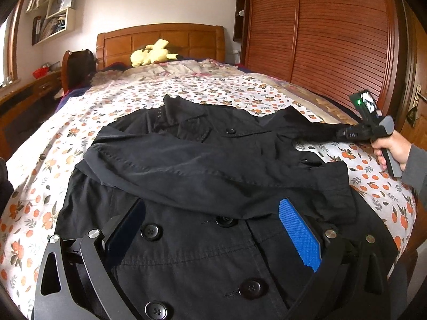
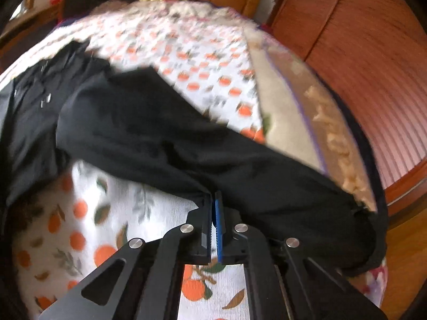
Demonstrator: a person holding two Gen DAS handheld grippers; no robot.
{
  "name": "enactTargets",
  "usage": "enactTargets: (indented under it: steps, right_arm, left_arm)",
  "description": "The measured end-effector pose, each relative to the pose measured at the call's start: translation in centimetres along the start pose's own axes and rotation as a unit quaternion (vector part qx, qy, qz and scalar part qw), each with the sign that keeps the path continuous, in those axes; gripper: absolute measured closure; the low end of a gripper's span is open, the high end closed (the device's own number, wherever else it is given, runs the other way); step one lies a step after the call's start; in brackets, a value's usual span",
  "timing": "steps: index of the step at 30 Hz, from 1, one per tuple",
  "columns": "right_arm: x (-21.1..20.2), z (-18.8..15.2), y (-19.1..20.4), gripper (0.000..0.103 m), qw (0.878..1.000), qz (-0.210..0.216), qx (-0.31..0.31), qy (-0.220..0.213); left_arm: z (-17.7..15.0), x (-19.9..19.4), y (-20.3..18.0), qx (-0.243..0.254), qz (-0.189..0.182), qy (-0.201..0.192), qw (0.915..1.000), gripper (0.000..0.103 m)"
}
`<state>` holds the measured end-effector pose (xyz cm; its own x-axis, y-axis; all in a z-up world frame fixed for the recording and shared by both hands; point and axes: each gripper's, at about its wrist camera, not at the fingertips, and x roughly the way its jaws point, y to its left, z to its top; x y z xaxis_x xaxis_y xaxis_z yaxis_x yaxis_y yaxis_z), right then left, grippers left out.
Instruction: Fold large clothes
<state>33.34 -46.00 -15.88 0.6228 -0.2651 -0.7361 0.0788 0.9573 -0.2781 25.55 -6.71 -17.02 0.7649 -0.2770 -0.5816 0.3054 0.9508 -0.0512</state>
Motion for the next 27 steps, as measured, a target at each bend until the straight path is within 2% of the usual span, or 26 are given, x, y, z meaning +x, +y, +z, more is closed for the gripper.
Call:
enactTargets:
  steps: [3, 5, 8, 12, 16, 21, 26, 27]
  right_arm:
    - [-2.7, 1.6, 0.9, 0.102, 0.999, 0.004, 0.005, -0.049]
    - [-4.9, 2.8, 1.8, 0.102, 0.996, 0.023, 0.007, -0.087]
    - [-8.1, 3.9, 3.9, 0.102, 0.988, 0.075, 0.002, -0.133]
    - [-11.2, 4.2, 8.1, 0.101, 0.976, 0.139, -0.036, -0.161]
    - [-12.2, 3.0, 12.5, 0.101, 0.968, 0.191, -0.072, -0.146]
    - [-10.8, 0.7, 16.0, 0.1, 0.965, 0.215, -0.102, -0.107]
    - [-9.8, -1.4, 16.7, 0.097, 0.965, 0.231, -0.094, -0.074]
    - [-9.9, -1.7, 16.7, 0.093, 0.966, 0.232, -0.091, -0.072]
  left_arm:
    - [0.1, -0.1, -0.1, 0.002, 0.002, -0.001, 1.0, 0.002]
    - [0.1, -0.1, -0.1, 0.001, 0.003, -0.002, 1.0, 0.002]
    - [0.1, -0.1, -0.1, 0.0, 0.004, -0.001, 1.0, 0.002]
    - [0.1, -0.2, -0.2, 0.003, 0.007, -0.003, 1.0, 0.002]
    - [0.0, -0.4, -0.3, 0.005, 0.01, -0.006, 0.9999, 0.002]
    - [0.1, -0.6, -0.4, 0.006, 0.011, -0.009, 0.9999, 0.002]
    - [0.1, -0.8, -0.4, 0.007, 0.01, -0.011, 0.9999, 0.002]
    - [0.1, -0.9, -0.4, 0.008, 0.01, -0.012, 0.9999, 0.002]
